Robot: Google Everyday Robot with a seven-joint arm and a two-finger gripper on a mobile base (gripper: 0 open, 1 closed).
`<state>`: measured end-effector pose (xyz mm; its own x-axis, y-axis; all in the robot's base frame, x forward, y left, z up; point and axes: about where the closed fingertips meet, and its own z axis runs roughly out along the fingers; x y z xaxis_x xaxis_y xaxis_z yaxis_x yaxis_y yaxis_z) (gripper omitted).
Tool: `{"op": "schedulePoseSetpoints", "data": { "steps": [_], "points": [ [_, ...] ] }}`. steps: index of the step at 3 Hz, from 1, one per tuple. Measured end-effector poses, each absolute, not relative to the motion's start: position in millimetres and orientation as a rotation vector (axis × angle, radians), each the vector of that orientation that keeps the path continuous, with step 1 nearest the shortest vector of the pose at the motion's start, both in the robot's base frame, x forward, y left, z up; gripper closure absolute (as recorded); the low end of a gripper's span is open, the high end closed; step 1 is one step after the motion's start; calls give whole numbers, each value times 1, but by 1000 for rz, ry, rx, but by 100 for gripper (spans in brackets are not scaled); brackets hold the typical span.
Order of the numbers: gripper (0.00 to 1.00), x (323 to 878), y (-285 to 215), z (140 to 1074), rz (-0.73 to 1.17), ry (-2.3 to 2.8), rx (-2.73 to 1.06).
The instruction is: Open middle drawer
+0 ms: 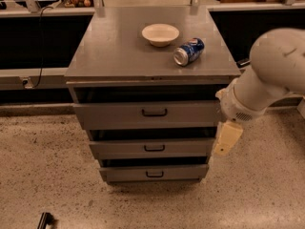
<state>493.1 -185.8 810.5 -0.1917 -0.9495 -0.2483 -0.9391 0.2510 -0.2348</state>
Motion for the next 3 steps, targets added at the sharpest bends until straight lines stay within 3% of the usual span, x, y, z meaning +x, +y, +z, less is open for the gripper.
{"op": "schedulePoseSetpoints", "data": {
  "steps": [1,2,3],
  "points": [
    [0,493,-191,757,97,2138,-1601],
    [0,490,-209,758,106,2089,-1489],
    [0,492,-185,706,71,2067,-1611]
  ]
}}
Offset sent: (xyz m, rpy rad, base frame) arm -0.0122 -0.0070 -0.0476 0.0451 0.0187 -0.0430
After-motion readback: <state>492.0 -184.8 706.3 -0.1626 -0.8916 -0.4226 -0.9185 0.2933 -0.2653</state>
